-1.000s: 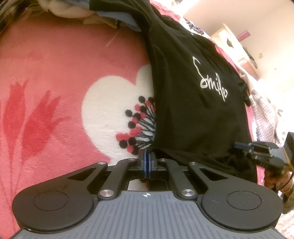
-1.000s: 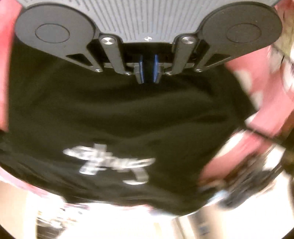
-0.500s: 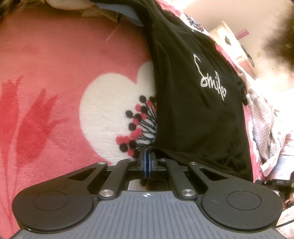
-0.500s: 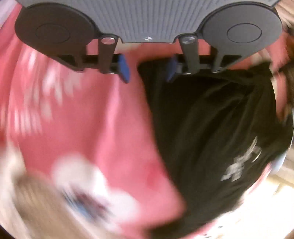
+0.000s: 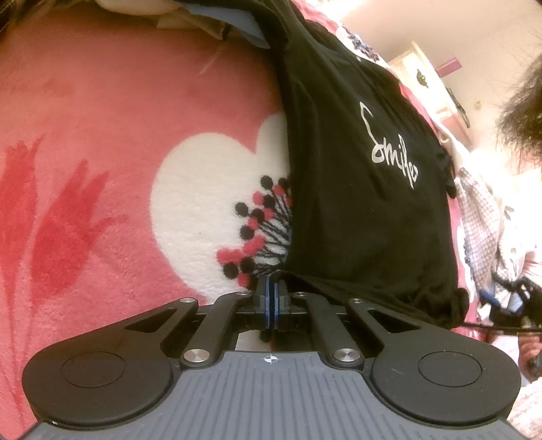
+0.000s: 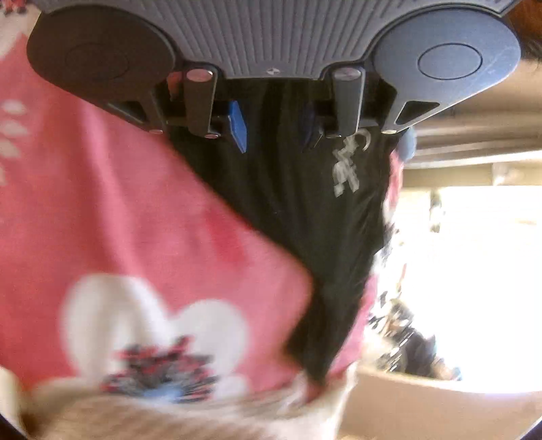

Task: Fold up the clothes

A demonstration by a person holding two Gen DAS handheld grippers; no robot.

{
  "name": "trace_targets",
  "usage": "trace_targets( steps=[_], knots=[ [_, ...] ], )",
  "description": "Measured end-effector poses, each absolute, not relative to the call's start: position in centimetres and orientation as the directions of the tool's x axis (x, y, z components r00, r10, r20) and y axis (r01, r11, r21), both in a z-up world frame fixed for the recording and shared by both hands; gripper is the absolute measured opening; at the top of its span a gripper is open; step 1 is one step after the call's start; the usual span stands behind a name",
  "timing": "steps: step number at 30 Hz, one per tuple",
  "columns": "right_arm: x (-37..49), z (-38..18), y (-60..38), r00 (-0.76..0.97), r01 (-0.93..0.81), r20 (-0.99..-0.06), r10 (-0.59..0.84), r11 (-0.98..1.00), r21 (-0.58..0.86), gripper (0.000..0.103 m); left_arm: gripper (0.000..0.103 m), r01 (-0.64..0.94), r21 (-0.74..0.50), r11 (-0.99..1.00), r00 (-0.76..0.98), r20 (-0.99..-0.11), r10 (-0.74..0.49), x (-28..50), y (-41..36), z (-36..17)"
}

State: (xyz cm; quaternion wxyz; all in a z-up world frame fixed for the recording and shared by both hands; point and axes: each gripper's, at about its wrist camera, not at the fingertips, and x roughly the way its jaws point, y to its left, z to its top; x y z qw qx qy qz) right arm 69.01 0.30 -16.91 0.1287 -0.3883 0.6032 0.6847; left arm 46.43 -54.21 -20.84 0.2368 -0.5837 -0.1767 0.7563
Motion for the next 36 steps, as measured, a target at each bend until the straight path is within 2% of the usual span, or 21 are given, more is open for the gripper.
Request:
trace_targets(
  steps=[2, 5, 13, 16, 18, 21, 27, 32, 35, 36],
  knots=[
    [70.1, -17.0, 0.1, -0.634, -0.677, -0.724, -0.273, -0.258, 0.690, 0.038, 0.001, -0.151, -0.541, -0.827, -0.207, -0.801, 0.562, 46.4, -54.1, -20.9],
    [69.3, -15.7, -1.4, -0.509, -0.664, -0.833, -0.217, -0.517, 0.541, 0.038, 0.001, -0.159, -0.530, -0.833, -0.208, -0.806, 0.554, 46.4, -53.9, -20.8],
    [65.6, -15.2, -7.1, -0.365, -0.474, -0.924, -0.113, -0.831, 0.290, 0.034, 0.001, -0.167, -0.518, -0.839, -0.219, -0.810, 0.544, 46.6, -53.8, -20.6],
    [64.6, -16.3, -7.0, -0.348, -0.481, -0.931, -0.108, -0.832, 0.277, 0.023, 0.001, -0.168, -0.515, -0.840, -0.223, -0.811, 0.541, 46.7, -53.8, -20.6],
    [64.8, -15.6, -7.3, -0.372, -0.465, -0.921, -0.115, -0.836, 0.292, 0.008, 0.001, -0.169, -0.513, -0.842, -0.225, -0.811, 0.540, 46.7, -53.7, -20.6],
    [65.2, -13.9, -7.7, -0.413, -0.439, -0.905, -0.101, -0.849, 0.295, 0.005, 0.001, -0.175, -0.507, -0.844, -0.231, -0.812, 0.536, 46.8, -53.6, -20.6],
    [65.9, -12.7, -6.9, -0.451, -0.457, -0.888, -0.089, -0.832, 0.315, 0.005, 0.001, -0.185, -0.502, -0.845, -0.242, -0.810, 0.534, 47.0, -53.5, -20.7],
    [65.2, -13.3, -7.8, -0.422, -0.419, -0.906, -0.031, -0.880, 0.225, 0.006, 0.001, -0.192, -0.497, -0.846, -0.248, -0.810, 0.532, 47.2, -53.5, -20.6],
    [63.9, -13.3, -9.4, -0.391, -0.311, -0.920, 0.031, -0.945, 0.101, 0.008, 0.001, -0.192, -0.495, -0.847, -0.251, -0.810, 0.530, 47.3, -53.5, -20.5],
    [63.5, -13.4, -9.8, -0.383, -0.283, -0.923, 0.046, -0.956, 0.070, 0.013, 0.001, -0.193, -0.495, -0.847, -0.251, -0.810, 0.530, 47.3, -53.5, -20.6]
  ],
)
